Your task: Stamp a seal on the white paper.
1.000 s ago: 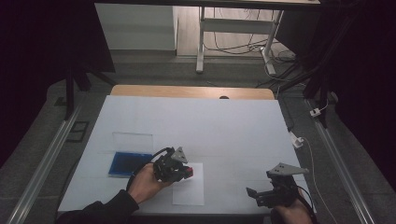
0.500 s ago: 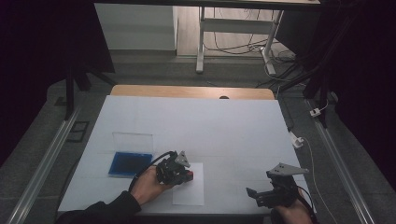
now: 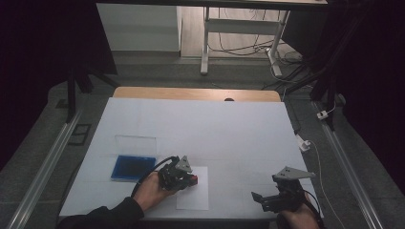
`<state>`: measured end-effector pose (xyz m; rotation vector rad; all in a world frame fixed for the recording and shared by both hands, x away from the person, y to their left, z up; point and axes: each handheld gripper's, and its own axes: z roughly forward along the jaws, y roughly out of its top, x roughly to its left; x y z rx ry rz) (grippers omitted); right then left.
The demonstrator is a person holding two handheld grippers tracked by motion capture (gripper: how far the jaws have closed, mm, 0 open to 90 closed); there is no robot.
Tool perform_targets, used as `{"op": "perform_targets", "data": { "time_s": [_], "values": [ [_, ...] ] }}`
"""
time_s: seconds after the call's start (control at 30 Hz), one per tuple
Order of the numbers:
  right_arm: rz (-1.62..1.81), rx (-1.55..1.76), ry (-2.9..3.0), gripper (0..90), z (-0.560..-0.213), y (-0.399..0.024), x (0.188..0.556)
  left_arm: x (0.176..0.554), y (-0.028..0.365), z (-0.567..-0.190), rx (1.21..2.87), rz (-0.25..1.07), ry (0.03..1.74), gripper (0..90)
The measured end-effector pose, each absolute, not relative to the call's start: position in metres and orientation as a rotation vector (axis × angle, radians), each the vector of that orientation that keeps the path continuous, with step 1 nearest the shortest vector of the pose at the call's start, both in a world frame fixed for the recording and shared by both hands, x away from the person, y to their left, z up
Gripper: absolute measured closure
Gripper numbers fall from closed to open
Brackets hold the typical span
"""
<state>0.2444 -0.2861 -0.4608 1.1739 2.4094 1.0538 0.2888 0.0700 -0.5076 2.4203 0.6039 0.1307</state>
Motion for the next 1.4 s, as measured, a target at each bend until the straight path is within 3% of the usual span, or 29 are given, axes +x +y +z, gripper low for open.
{"op": "perform_targets", "data": {
  "time_s": [1.4],
  "values": [
    [1.047, 1.171, 2.419, 0.0, -0.4612, -0.2855, 0.2454, 0.2869, 0.0699, -0.5082, 2.415, 0.151, 0.597, 80.2]
  ]
}}
